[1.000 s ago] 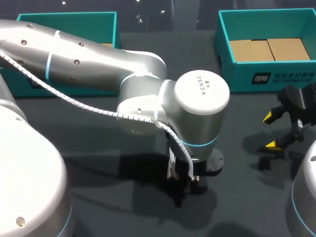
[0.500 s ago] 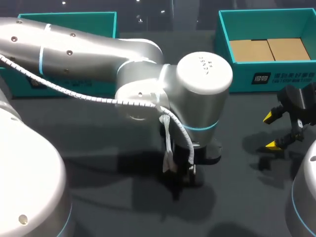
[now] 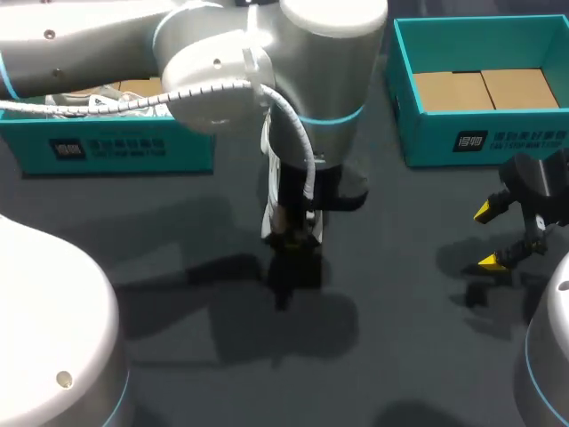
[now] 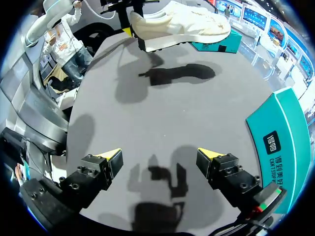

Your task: Take the shoe out of the shoebox, open the shoe tongue, remove and reinsert the insole, then place the shoe into the shoebox

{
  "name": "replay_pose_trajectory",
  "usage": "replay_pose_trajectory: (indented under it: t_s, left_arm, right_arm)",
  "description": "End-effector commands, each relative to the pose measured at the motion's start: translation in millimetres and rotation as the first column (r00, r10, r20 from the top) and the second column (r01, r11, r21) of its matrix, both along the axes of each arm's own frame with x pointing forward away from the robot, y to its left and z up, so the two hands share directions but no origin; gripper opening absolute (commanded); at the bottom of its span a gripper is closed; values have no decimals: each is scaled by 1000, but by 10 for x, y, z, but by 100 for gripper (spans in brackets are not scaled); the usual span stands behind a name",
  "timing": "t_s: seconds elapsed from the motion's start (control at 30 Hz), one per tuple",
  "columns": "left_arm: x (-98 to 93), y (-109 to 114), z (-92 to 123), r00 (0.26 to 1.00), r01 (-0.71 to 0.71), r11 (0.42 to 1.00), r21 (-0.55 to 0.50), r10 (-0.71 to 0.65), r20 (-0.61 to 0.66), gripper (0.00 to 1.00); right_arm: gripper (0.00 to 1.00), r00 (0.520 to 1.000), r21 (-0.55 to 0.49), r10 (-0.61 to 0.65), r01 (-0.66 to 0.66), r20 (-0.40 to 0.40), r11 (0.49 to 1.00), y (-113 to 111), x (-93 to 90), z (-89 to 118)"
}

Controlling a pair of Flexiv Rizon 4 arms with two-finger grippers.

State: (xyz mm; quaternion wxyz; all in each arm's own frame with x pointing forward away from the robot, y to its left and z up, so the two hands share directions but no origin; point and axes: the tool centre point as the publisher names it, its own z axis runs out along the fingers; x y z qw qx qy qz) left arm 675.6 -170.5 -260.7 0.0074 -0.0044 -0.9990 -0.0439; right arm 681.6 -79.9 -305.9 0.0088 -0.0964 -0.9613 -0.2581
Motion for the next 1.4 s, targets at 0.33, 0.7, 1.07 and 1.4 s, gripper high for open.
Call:
replay_pose_trajectory:
  t_s: [0.33,0.7,1.07,1.4]
  left_arm:
    - [-10,283,350,1000,1,1000,-28,-1,2,0]
    - [511,999,731,998,27,1000,-4,-28,-60,0]
    - [1289,2068,1208,1000,9,1000,17,-8,-28,0]
    - [1563,2374,1280,1000,-27,998,54,27,4,0]
  right_arm:
    - [100,1000,-3,-2,2,1,1000,6,-13,4]
    - [100,1000,-3,-2,2,1,1000,6,-13,4]
    - [100,1000,-3,-2,2,1,1000,6,-13,4]
    - [100,1000,-3,-2,2,1,1000,6,-13,4]
